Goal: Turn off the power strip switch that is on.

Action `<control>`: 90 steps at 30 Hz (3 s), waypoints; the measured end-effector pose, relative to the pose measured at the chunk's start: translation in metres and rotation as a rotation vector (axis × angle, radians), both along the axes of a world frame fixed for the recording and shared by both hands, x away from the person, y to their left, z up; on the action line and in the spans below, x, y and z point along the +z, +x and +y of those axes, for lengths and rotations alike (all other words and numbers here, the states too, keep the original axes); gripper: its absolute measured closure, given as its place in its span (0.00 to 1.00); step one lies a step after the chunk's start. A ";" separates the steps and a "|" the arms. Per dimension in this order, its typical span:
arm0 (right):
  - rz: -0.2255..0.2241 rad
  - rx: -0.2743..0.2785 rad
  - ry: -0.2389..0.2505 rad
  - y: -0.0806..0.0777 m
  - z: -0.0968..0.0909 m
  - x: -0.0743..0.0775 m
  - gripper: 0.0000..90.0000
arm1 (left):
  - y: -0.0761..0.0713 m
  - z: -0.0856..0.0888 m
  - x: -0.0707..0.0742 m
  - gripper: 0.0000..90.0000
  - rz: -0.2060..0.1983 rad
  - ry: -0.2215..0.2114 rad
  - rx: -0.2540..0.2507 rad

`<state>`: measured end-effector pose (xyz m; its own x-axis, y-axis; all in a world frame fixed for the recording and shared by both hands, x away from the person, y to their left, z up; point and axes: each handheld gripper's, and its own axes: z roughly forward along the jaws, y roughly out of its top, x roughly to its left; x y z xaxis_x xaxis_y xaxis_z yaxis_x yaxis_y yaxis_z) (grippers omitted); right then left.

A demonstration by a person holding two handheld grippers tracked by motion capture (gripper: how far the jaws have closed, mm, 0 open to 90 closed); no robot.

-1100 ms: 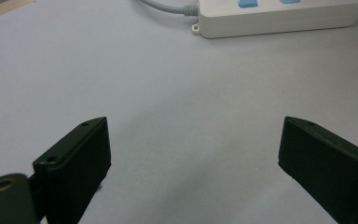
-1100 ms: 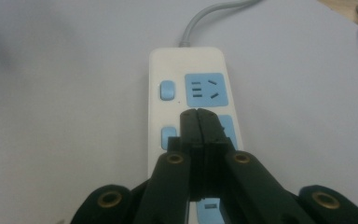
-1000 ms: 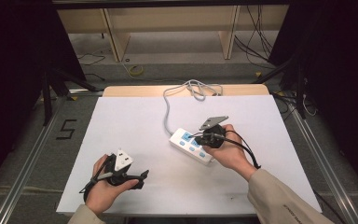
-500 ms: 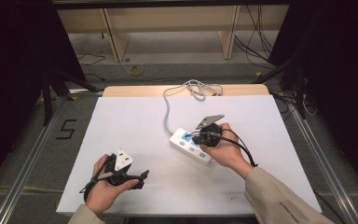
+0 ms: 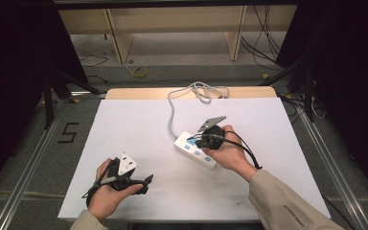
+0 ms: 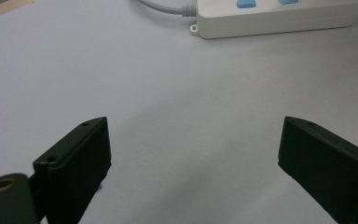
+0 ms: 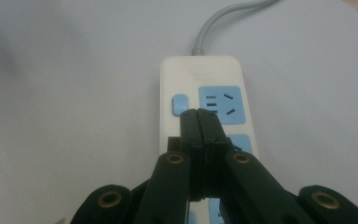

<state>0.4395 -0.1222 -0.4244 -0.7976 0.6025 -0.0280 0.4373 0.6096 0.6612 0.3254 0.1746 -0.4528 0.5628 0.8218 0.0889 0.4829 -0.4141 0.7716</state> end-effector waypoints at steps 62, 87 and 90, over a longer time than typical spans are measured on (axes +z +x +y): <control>0.140 0.006 -0.128 0.013 0.015 -0.015 1.00 | 0.000 0.000 0.000 0.10 0.005 0.004 -0.008; 0.180 0.000 -0.182 0.016 0.022 -0.014 1.00 | 0.000 -0.001 0.000 0.11 0.004 0.007 -0.014; 0.188 -0.002 -0.194 0.017 0.023 -0.013 1.00 | 0.000 0.000 0.000 0.11 0.005 0.006 -0.012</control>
